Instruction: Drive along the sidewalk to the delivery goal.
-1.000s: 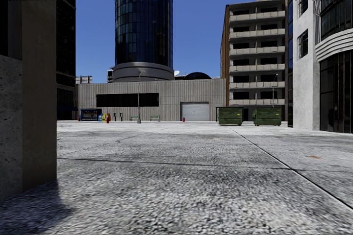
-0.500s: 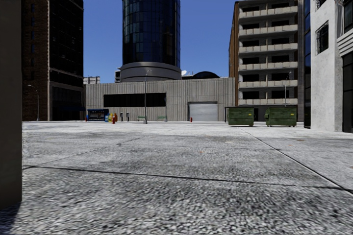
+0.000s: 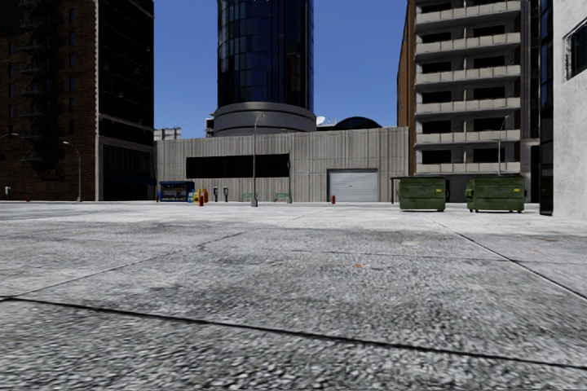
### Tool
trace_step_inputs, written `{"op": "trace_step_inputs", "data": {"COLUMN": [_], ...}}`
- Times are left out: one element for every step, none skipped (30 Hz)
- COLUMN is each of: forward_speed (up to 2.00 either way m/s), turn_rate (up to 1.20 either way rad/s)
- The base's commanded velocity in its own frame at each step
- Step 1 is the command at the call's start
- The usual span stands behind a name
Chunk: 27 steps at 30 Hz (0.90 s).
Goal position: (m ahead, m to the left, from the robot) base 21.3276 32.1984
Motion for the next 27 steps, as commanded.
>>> {"op": "trace_step_inputs", "data": {"forward_speed": [1.42,1.42,1.42,1.42,1.42,1.42,1.42,1.42,1.42,1.42,1.42,1.42,1.42,1.43,1.43,1.43,1.43,1.43,1.43,1.43,1.43,1.43,1.43,1.43,1.43,1.43,1.43], "turn_rate": [0.25,0.27,0.28,0.29,0.29,0.29,0.29,0.29,0.30,0.30,0.30,0.30,0.30,0.30,0.30,0.30,0.30,0.30,0.30,0.30,0.30,0.30,0.30,0.30,0.30,0.30,0.30]}}
